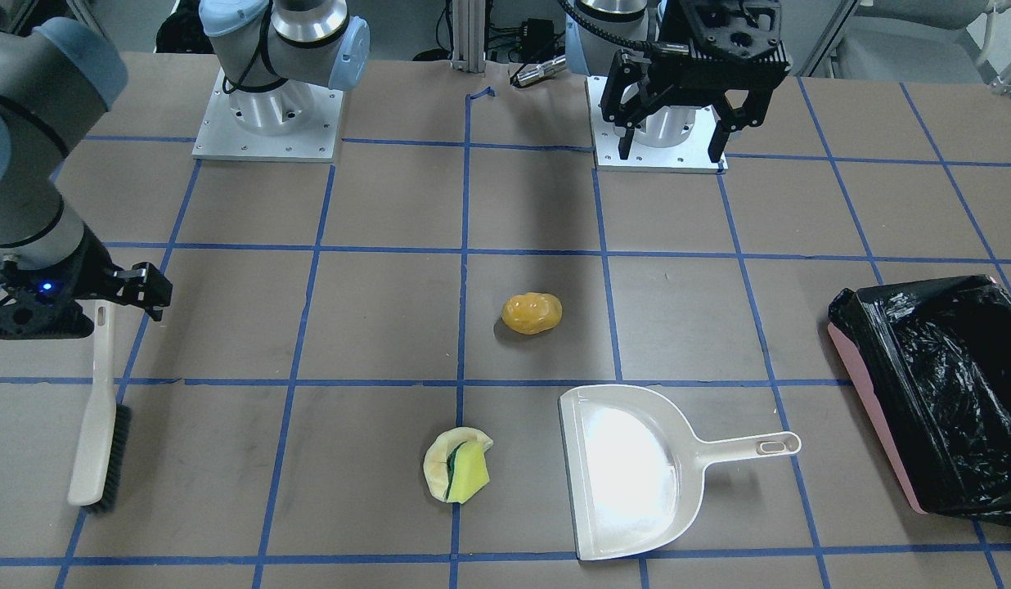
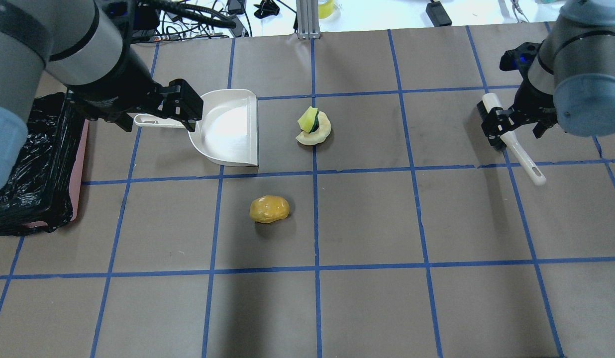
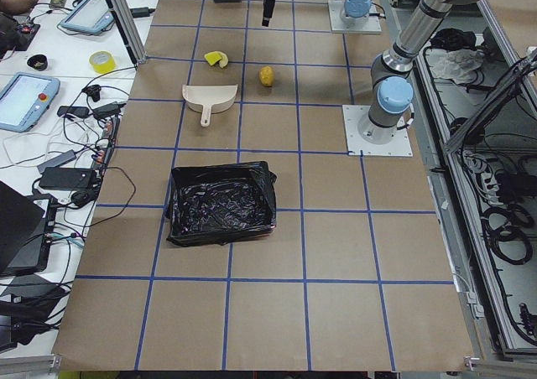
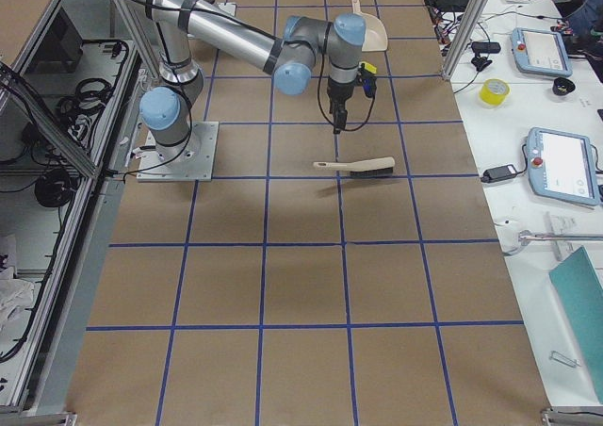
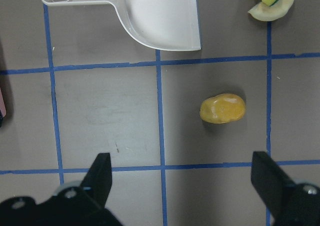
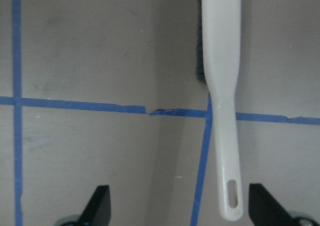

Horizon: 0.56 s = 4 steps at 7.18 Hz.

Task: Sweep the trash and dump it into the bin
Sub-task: 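Grasp the white brush handle with the right gripper and lift it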

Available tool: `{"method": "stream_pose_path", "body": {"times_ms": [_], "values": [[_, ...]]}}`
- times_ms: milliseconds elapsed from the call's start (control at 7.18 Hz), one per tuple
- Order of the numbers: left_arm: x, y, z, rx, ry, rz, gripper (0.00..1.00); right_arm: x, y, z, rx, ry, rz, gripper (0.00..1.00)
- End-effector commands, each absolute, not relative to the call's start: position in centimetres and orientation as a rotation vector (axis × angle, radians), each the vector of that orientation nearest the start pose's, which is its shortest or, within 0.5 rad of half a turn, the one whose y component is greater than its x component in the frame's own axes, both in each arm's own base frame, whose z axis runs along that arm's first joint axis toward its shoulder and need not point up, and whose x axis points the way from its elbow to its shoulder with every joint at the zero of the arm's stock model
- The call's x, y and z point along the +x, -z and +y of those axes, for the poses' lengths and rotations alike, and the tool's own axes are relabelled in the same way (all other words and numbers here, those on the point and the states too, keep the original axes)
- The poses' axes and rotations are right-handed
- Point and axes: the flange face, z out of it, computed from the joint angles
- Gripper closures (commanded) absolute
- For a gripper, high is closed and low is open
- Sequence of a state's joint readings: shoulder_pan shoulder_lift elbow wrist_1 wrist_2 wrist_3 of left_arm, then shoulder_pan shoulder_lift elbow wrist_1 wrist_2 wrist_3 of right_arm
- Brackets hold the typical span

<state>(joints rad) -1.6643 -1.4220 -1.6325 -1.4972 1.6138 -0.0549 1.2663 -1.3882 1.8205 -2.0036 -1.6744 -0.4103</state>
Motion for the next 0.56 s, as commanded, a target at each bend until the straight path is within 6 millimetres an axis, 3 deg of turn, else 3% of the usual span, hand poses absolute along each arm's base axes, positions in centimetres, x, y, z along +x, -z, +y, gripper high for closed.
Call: {"method": "stream_pose_path", "body": {"times_ms": [0,279,418], "values": [[-16.9,-53.4,-42.9,0.054,0.252,3.1,0.0,-7.8,-27.8,-55.9,-0.258,-0.083,3.221,0.05],[-16.9,-53.4,-42.9,0.054,0.252,3.1,0.0,-11.4,-25.3,-54.4,-0.187,-0.167,3.195,0.07],[-16.9,-53.3,-43.0,0.052,0.25,3.1,0.0,-11.3,-24.3,-53.8,-0.212,-0.197,3.18,0.12]]}}
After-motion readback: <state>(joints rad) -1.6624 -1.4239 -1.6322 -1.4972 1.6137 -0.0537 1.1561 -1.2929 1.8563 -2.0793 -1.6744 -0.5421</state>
